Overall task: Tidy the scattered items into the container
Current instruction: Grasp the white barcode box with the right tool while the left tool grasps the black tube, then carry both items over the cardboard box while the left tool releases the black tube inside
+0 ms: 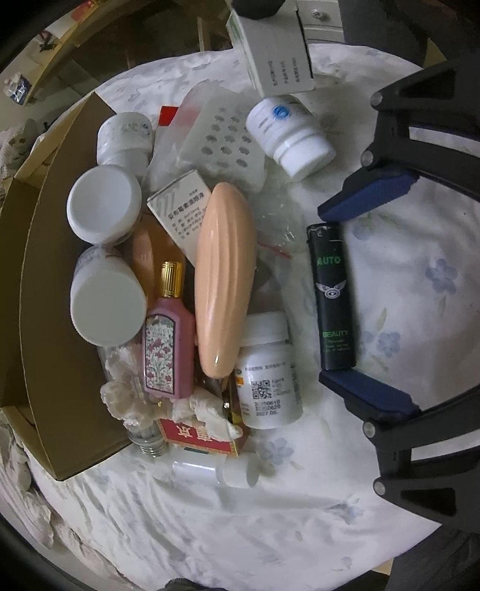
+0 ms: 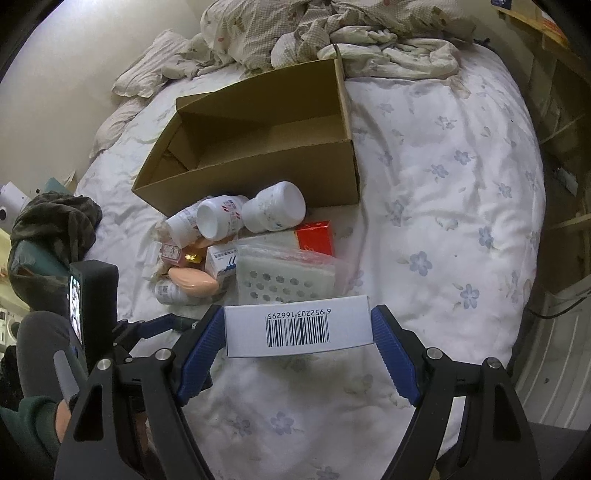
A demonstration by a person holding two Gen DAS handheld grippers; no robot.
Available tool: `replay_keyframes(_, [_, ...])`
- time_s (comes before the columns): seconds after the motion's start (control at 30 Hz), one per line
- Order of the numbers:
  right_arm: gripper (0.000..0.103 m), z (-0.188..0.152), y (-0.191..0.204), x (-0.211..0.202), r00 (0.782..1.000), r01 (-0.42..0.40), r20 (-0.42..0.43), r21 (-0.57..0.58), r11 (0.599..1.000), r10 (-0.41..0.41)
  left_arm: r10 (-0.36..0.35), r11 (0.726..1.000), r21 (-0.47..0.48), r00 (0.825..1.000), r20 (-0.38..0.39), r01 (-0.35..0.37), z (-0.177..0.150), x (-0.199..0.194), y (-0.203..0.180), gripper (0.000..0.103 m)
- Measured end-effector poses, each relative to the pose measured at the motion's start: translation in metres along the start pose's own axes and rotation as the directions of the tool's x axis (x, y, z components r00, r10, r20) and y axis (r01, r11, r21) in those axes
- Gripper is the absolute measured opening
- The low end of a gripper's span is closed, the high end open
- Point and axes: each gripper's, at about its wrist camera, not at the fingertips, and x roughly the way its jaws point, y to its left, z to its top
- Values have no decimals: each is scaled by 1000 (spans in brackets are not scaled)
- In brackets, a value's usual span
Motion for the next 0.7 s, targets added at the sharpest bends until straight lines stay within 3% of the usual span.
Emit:
replay_keyframes(0.23, [83,3,1,-1,1000,-9,4,11,1000,9,-41,999,-17,998,47,41,2,-18,3,80])
replay_keyframes(0.4, [83,29,1,-18,996,-67,58,34,997,65,-61,997,-30,987,151,67,21,-56,10,80])
replay_keyframes(0.47, [83,46,1,-24,992,-105,81,50,993,100,-51,997,-38,978,203,60,58,-57,-4,80])
replay_keyframes(0.5, [83,58,2,-25,989,-122,88,53,991,117,-45,998,-39,975,217,55,95,-65,6,80])
replay_keyframes(0.53, [83,75,3,-24,987,-139,92,57,989,134,-37,998,-33,969,244,47,93,-74,6,80])
replay_keyframes(0.57, [83,85,4,-22,985,-149,90,58,987,144,-22,999,-32,963,270,32,113,-81,16,80])
replay_keyframes(0.7, [83,137,16,5,990,-142,26,33,989,141,26,999,-52,944,330,-9,148,-103,38,80])
